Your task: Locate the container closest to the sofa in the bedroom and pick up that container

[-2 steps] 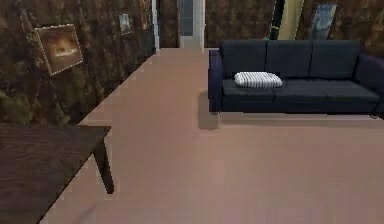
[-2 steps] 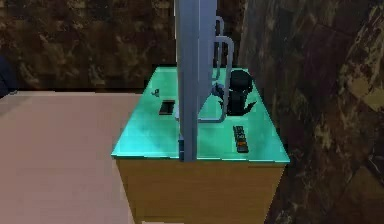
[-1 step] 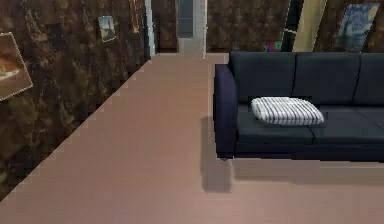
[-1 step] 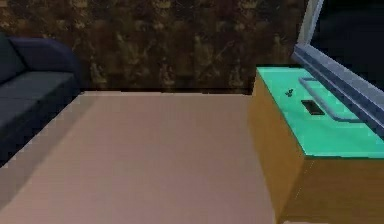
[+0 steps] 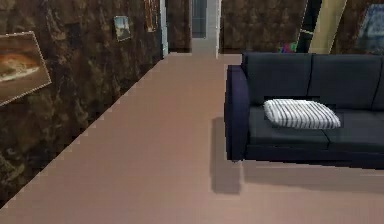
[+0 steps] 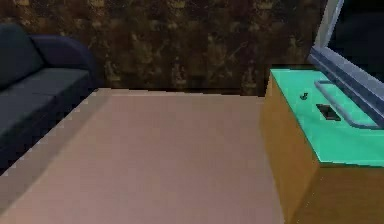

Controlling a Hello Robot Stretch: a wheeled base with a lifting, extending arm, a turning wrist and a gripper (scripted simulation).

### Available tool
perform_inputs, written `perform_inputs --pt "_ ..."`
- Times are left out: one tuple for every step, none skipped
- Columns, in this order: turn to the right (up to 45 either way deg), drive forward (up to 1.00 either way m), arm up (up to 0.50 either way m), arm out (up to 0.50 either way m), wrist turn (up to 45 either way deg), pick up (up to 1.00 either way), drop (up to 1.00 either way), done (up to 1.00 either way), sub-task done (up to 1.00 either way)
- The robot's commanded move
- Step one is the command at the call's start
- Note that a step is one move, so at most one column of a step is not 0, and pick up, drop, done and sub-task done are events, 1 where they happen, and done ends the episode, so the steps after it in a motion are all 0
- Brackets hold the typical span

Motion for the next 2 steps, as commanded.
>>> perform_inputs --pt "0.0 1.00 0.00 0.00 0.0 0.00 0.00 0.00 0.00" --pt "-3.0 0.00 0.00 0.00 0.0 0.00 0.00 0.00 0.00"
